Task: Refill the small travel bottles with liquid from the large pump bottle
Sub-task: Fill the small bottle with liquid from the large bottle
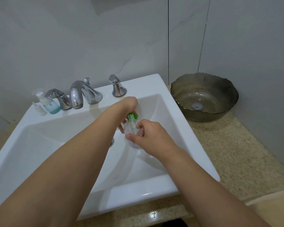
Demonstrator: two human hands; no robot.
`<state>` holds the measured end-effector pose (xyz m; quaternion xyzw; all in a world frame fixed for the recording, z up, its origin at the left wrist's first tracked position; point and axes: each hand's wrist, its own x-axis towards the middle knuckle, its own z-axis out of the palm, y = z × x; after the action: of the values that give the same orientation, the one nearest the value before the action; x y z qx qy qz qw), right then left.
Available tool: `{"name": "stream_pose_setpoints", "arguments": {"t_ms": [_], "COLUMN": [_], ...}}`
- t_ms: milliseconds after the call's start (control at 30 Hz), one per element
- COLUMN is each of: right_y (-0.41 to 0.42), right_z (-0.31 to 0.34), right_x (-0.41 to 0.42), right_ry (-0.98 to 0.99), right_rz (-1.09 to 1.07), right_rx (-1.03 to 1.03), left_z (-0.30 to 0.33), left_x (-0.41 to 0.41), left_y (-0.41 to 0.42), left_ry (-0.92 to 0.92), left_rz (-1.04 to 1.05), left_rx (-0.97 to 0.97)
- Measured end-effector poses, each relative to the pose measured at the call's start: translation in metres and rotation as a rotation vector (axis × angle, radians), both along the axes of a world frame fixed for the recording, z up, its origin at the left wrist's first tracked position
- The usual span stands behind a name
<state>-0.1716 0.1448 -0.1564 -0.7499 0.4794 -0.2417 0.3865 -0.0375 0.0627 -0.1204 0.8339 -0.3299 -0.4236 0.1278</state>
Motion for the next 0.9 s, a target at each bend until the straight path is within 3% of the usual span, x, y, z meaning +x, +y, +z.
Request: {"name": "stream_pose_setpoints", "arguments": {"t_ms": [433, 733, 900], "right_y": [-0.002, -0.001, 0.0], "right_z": [-0.002, 0.004, 0.005], "right_x": [0.001, -0.002, -0.002], "right_ry": [0.049, -0.032, -0.039], "right_rz": [0.006, 0.004, 0.009], "right_rx": [0.025, 0.016, 0.02], "left_z": [-0.007, 0.011, 0.007], "left_x": [-0.006, 0.01, 0.012], "left_y": [0.002, -0.008, -0.009], "left_ry": [-0.005, 0.179, 0.166], "left_rz": [0.082, -0.096, -0.102], "left_rx": [-0.082, 0.152, 0.147]}}
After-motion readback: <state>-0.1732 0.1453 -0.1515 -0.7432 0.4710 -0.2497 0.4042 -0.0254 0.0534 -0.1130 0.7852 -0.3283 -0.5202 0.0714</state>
